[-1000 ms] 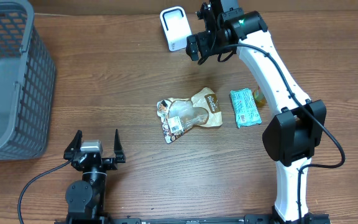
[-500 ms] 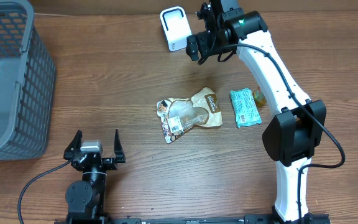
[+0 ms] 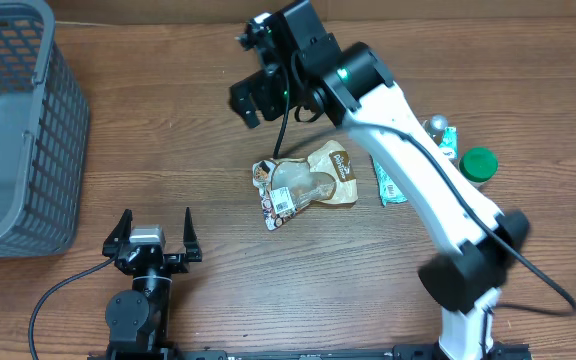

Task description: Scan the item barcode

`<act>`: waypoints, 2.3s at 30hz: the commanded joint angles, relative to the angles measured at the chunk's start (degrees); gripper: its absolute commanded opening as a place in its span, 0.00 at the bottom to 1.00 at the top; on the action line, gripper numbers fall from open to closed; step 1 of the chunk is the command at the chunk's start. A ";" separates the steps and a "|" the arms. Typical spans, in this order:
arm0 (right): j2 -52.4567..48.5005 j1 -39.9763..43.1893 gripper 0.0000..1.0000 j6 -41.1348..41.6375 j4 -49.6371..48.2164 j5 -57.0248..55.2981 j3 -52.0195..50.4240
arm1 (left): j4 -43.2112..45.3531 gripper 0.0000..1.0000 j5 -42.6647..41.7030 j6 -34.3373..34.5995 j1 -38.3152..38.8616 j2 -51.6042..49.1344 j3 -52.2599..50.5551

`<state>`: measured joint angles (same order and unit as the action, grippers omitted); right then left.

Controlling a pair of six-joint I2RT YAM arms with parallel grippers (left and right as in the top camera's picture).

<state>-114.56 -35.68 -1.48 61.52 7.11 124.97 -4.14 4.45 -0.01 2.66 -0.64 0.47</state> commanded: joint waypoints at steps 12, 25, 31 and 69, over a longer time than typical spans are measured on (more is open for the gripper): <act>24.48 11.08 1.00 0.20 -0.13 -0.66 -0.02 | -0.09 1.00 -0.90 -0.87 0.37 0.39 -0.15; 36.33 27.87 1.00 0.20 3.65 -0.66 -0.02 | -0.09 1.00 -0.90 -0.87 0.37 0.39 -0.15; 39.06 28.37 1.00 0.20 9.29 -0.66 -0.04 | -0.09 1.00 -0.92 -0.87 0.37 0.39 -0.15; 53.29 28.37 1.00 0.17 35.52 0.00 -0.15 | -0.09 1.00 -0.92 -0.87 0.37 0.39 -0.15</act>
<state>-62.52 -7.53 -1.43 97.10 6.63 124.86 -4.16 4.45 -0.03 2.66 -0.64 0.47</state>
